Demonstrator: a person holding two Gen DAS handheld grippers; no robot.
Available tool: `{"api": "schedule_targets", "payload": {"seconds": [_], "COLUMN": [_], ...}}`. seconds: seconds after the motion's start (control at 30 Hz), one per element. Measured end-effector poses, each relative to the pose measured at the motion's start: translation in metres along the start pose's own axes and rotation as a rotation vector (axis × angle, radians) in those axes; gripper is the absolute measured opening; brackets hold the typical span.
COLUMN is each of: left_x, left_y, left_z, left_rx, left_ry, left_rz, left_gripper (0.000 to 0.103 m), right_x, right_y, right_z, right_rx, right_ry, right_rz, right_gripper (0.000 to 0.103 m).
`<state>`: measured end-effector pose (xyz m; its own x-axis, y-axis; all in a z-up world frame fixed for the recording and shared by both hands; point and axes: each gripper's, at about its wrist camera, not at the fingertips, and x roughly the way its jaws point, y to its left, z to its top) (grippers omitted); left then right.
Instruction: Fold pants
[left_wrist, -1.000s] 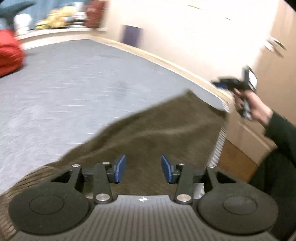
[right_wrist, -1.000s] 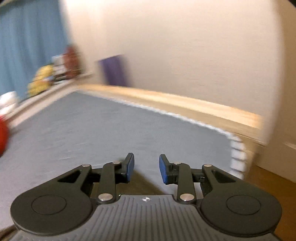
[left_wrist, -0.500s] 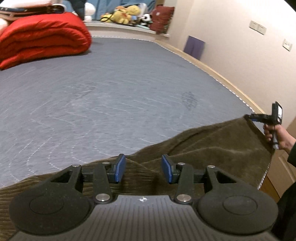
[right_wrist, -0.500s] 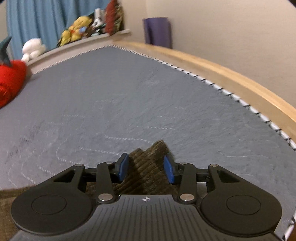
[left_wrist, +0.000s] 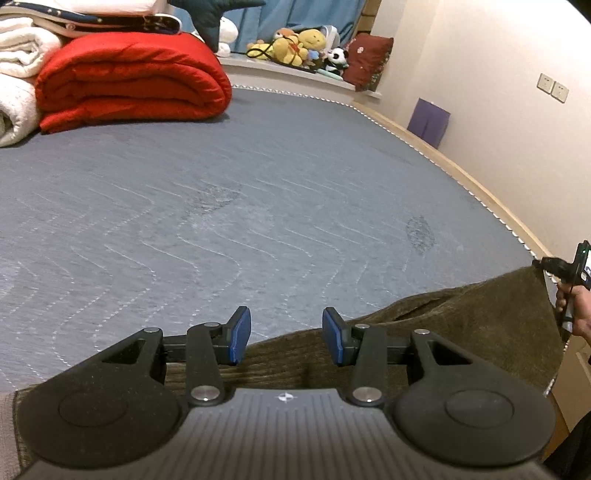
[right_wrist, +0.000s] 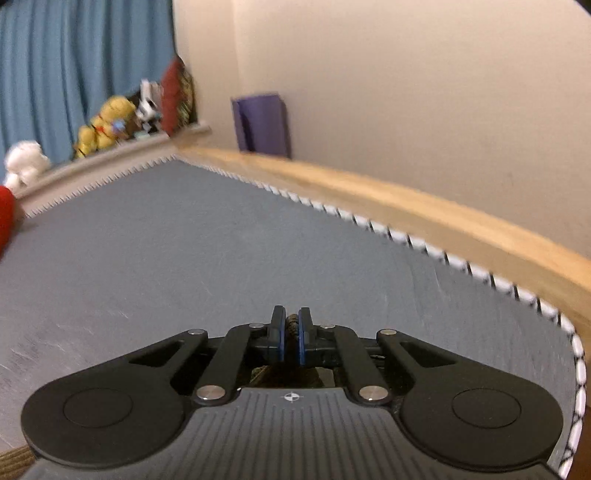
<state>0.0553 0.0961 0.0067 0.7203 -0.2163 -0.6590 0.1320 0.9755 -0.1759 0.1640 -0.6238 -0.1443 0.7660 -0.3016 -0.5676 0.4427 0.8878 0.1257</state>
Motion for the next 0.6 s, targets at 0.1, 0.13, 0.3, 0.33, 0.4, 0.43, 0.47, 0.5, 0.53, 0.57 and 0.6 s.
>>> {"api": "schedule_targets", "payload": {"seconds": [0.1,0.13,0.3,0.33,0.4,0.43,0.47,0.5,0.53,0.57,0.6], "left_x": [-0.006,-0.009,-0.013,-0.012,-0.001,0.006,0.007,0.002,-0.007,-0.016,-0.026], "left_y": [0.011,0.015,0.035,0.043,0.065,0.085,0.104,0.122,0.135,0.141,0.143], "left_z": [0.0,-0.001,-0.012,-0.016,-0.026,-0.034,-0.039,-0.041,-0.04,-0.039,-0.037], "left_rx": [-0.017,-0.028,-0.02,-0.016,-0.006,-0.016,-0.062,-0.142,-0.227,-0.266,-0.29], "left_ry": [0.003,0.007,0.058,0.083,0.181,0.254,0.284,0.281,0.267,0.248,0.222], "left_rz": [0.018,0.024,0.06,0.076,0.187,0.298,0.323,0.278,0.229,0.21,0.203], "left_gripper": [0.048,0.048,0.047,0.047,0.042,0.019,0.003,0.003,0.003,0.002,0.003], "right_x": [0.002,-0.003,-0.033,-0.038,-0.049,-0.053,-0.059,-0.064,-0.07,-0.076,-0.083], "right_y": [0.01,0.012,0.022,0.025,0.031,0.034,0.038,0.042,0.046,0.051,0.057], "right_z": [-0.002,0.0,0.009,0.011,0.016,0.019,0.022,0.024,0.026,0.029,0.031], "right_rx": [-0.034,-0.044,-0.055,-0.055,-0.051,-0.049,-0.046,-0.044,-0.042,-0.039,-0.034], "right_ry": [0.026,0.012,-0.072,-0.085,-0.112,-0.124,-0.135,-0.146,-0.156,-0.165,-0.176], "right_rz": [-0.034,-0.042,-0.04,-0.035,-0.016,-0.006,0.005,0.014,0.024,0.032,0.042], "right_gripper": [0.014,0.022,0.046,0.046,0.047,0.048,0.049,0.05,0.051,0.052,0.053]}}
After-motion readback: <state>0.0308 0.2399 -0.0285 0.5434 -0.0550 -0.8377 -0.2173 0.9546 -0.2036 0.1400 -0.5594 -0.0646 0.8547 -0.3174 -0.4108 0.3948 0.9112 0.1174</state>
